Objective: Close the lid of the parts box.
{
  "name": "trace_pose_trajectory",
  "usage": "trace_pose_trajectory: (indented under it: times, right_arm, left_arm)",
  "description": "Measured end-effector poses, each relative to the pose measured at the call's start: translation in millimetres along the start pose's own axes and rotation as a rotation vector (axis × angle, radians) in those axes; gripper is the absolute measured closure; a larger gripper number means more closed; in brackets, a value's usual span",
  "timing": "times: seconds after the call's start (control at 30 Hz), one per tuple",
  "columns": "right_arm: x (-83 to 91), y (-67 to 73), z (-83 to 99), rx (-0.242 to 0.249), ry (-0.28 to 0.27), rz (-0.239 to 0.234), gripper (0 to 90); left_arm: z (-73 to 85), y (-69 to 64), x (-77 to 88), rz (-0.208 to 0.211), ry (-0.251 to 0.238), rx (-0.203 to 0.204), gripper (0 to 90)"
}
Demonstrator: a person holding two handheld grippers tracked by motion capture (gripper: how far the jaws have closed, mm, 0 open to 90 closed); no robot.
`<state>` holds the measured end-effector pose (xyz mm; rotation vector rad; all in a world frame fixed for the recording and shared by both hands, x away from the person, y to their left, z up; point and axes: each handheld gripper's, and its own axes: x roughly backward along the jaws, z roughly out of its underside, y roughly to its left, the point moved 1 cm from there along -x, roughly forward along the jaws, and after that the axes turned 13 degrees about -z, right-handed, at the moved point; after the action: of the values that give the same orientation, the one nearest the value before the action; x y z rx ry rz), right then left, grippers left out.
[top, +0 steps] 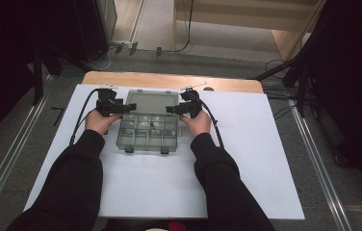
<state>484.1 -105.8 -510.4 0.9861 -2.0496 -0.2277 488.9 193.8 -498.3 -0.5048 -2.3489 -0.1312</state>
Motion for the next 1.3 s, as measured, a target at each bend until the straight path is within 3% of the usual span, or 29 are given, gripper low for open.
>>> trace_pose_trajectory:
  times: [0.43,0.77,1.3]
  right_arm:
    - [-10.9,-3.1,3.1,-0.031,0.002,0.010,27.9]
    - [-13.7,-0.7,2.9,-0.045,-0.002,0.022,25.2]
    - [-8.4,-0.5,3.0,-0.103,0.023,0.003,31.5]
  left_arm:
    - [5.3,-1.7,-9.7,-0.015,-0.001,-0.010,28.2]
    - [8.3,-2.9,-15.8,0.016,0.016,0.040,28.0]
    - [8.4,-2.8,-16.5,0.017,0.019,0.053,27.7]
